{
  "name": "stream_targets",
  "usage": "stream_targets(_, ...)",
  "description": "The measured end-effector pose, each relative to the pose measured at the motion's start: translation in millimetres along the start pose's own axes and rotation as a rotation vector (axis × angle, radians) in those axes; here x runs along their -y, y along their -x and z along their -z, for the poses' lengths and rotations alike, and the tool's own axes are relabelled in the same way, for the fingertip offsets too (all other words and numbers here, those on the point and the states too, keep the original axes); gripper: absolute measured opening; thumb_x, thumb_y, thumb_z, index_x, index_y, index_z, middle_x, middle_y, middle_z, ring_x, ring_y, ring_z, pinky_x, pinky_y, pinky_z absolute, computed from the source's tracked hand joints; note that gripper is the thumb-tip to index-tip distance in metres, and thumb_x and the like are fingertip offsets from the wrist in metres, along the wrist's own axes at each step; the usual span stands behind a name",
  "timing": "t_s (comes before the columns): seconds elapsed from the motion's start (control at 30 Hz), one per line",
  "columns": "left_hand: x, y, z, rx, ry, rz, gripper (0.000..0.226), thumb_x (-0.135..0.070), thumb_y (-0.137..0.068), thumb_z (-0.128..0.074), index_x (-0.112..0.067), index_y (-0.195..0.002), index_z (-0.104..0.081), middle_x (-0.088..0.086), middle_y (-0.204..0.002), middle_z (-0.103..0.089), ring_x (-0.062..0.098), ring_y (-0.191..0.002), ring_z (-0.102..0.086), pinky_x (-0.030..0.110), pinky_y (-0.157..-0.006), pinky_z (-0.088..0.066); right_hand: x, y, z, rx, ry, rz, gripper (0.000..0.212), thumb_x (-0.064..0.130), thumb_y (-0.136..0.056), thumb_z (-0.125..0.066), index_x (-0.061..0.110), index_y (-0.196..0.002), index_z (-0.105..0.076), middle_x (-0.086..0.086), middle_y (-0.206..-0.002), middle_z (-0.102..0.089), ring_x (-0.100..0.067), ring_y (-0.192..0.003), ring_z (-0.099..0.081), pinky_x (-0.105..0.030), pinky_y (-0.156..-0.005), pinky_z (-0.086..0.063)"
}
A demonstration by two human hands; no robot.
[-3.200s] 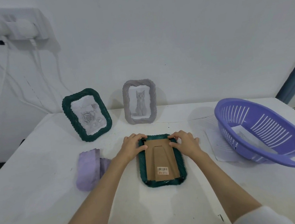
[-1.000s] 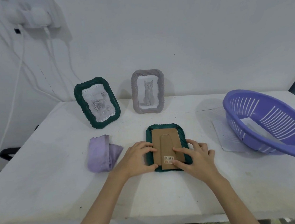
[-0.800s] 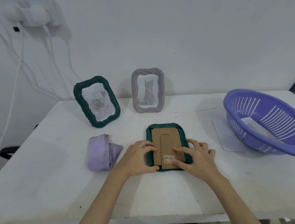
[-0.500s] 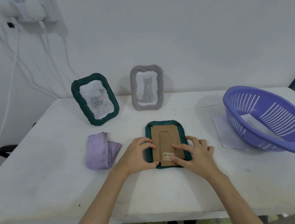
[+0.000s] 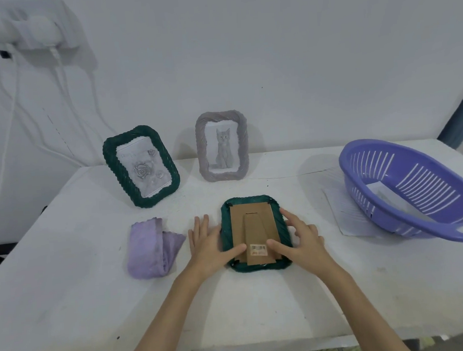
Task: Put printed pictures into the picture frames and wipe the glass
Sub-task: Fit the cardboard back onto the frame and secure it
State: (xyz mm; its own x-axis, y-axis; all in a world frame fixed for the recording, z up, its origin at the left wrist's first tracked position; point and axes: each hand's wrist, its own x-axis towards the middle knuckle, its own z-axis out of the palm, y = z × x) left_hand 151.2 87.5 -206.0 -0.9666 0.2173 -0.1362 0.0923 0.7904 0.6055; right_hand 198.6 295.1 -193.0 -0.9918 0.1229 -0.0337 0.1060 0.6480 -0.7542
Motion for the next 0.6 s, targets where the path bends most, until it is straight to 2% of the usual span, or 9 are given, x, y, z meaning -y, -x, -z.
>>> stream_targets(0.07, -5, -1, 4, 0.005, 0.161, -0.021, 0.088, -0.055, -0.067, -0.065, -0.022, -0.140, -0.032, 0.008, -0.157, -0.002, 0.022, -0.144, 0.016, 0.041, -0.115, 0.009, -2, -3, -3, -0.010, -0.054, -0.012, 0.072, 0.048, -0.078, -0.066, 0.045, -0.137, -0.025, 0.009, -0.125, -0.048, -0.018, -0.118, -0.035, -0.038, -0.101, -0.025)
stream_targets(0.13, -8, 0, 11, -0.045, 0.403, -0.044, 0.073, -0.031, -0.072, -0.075, -0.025, -0.134, -0.038, 0.009, -0.152, -0.025, 0.023, -0.143, -0.012, 0.044, -0.117, -0.013, 0, -4, -3, -0.007, -0.155, -0.030, 0.069, 0.052, -0.076, -0.065, 0.055, -0.130, -0.022, 0.009, -0.122, -0.049, -0.018, -0.118, -0.040, -0.044, -0.106, -0.029)
stream_targets(0.2, -15, 3, 21, -0.105, 0.689, -0.080, 0.055, -0.006, -0.078, -0.069, -0.027, -0.123, -0.044, 0.006, -0.128, -0.053, 0.020, -0.119, -0.047, 0.036, -0.098, -0.044, 5, -8, -1, 0.001, -0.248, -0.045, 0.069, 0.054, -0.078, -0.062, 0.051, -0.133, -0.022, 0.002, -0.129, -0.053, -0.021, -0.117, -0.048, -0.050, -0.107, -0.032)
stream_targets(0.23, -21, 4, 27, -0.144, 0.781, -0.104, 0.052, 0.002, -0.079, -0.064, -0.025, -0.120, -0.046, 0.003, -0.114, -0.059, 0.016, -0.106, -0.054, 0.027, -0.086, -0.050, 10, -12, 0, -0.002, -0.241, -0.051, 0.068, 0.053, -0.081, -0.058, 0.045, -0.138, -0.022, 0.000, -0.131, -0.055, -0.022, -0.114, -0.052, -0.052, -0.107, -0.032)
stream_targets(0.3, -32, 6, 38, -0.239, 0.822, -0.165, 0.052, 0.011, -0.080, -0.055, -0.018, -0.122, -0.050, -0.001, -0.104, -0.060, 0.004, -0.091, -0.059, 0.015, -0.071, -0.050, 23, -23, 6, -0.057, -0.146, -0.029, 0.062, 0.056, -0.086, -0.048, 0.044, -0.140, -0.020, 0.001, -0.123, -0.061, -0.019, -0.104, -0.057, -0.054, -0.106, -0.031)
stream_targets(0.43, -53, 9, 42, -0.312, 0.738, -0.288, 0.054, 0.009, -0.078, -0.055, -0.019, -0.123, -0.050, 0.001, -0.107, -0.057, -0.001, -0.083, -0.058, 0.011, -0.067, -0.049, 73, -49, 28, -0.117, -0.126, 0.155, 0.041, 0.064, -0.088, -0.031, 0.066, -0.127, -0.019, 0.006, -0.091, -0.066, -0.011, -0.088, -0.057, -0.051, -0.102, -0.034)
stream_targets(0.5, -58, 10, 39, -0.292, 0.690, -0.334, 0.057, 0.004, -0.078, -0.059, -0.024, -0.124, -0.044, 0.000, -0.106, -0.054, 0.004, -0.075, -0.056, 0.014, -0.066, -0.049, 101, -59, 37, -0.086, 0.007, 0.221, 0.038, 0.065, -0.088, -0.028, 0.061, -0.126, -0.032, 0.009, -0.085, -0.065, -0.012, -0.090, -0.056, -0.040, -0.097, -0.028)
stream_targets(0.57, -61, 10, 35, -0.252, 0.688, -0.354, 0.059, -0.008, -0.078, -0.067, -0.029, -0.126, -0.038, -0.002, -0.104, -0.054, 0.008, -0.073, -0.053, 0.016, -0.063, -0.046, 120, -65, 43, -0.082, 0.190, 0.244, 0.030, 0.063, -0.086, -0.036, 0.048, -0.108, -0.052, 0.012, -0.083, -0.062, -0.012, -0.088, -0.054, -0.037, -0.086, -0.024)
stream_targets(0.6, -61, 11, 33, -0.240, 0.721, -0.347, 0.058, -0.020, -0.079, -0.069, -0.029, -0.127, -0.037, -0.003, -0.102, -0.056, 0.008, -0.077, -0.053, 0.016, -0.064, -0.045, 123, -66, 46, -0.101, 0.254, 0.248, 0.026, 0.060, -0.084, -0.044, 0.041, -0.098, -0.056, 0.011, -0.082, -0.063, -0.013, -0.086, -0.054, -0.038, -0.084, -0.025)
